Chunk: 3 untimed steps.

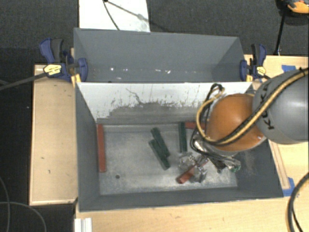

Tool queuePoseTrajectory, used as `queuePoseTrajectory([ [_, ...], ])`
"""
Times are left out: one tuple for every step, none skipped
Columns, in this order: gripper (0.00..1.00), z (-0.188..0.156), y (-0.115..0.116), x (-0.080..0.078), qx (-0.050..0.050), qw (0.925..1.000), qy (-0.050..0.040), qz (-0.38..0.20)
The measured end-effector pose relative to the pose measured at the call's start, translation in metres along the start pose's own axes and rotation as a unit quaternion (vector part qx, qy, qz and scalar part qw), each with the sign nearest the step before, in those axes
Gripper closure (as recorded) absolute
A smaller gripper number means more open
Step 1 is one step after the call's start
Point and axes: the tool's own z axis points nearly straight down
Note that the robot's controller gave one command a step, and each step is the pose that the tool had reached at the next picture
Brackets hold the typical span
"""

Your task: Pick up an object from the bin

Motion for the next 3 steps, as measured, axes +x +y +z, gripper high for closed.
queuePoseTrajectory([
  [1.0,-0.0047,0.0008,0.0008,-0.001,1.0,0.0012,0.001],
  [1.0,-0.0063,0.001,0.0011,-0.001,1.0,0.0018,0.001],
  [1.0,-0.0063,0.001,0.0011,-0.001,1.0,0.0018,0.001],
])
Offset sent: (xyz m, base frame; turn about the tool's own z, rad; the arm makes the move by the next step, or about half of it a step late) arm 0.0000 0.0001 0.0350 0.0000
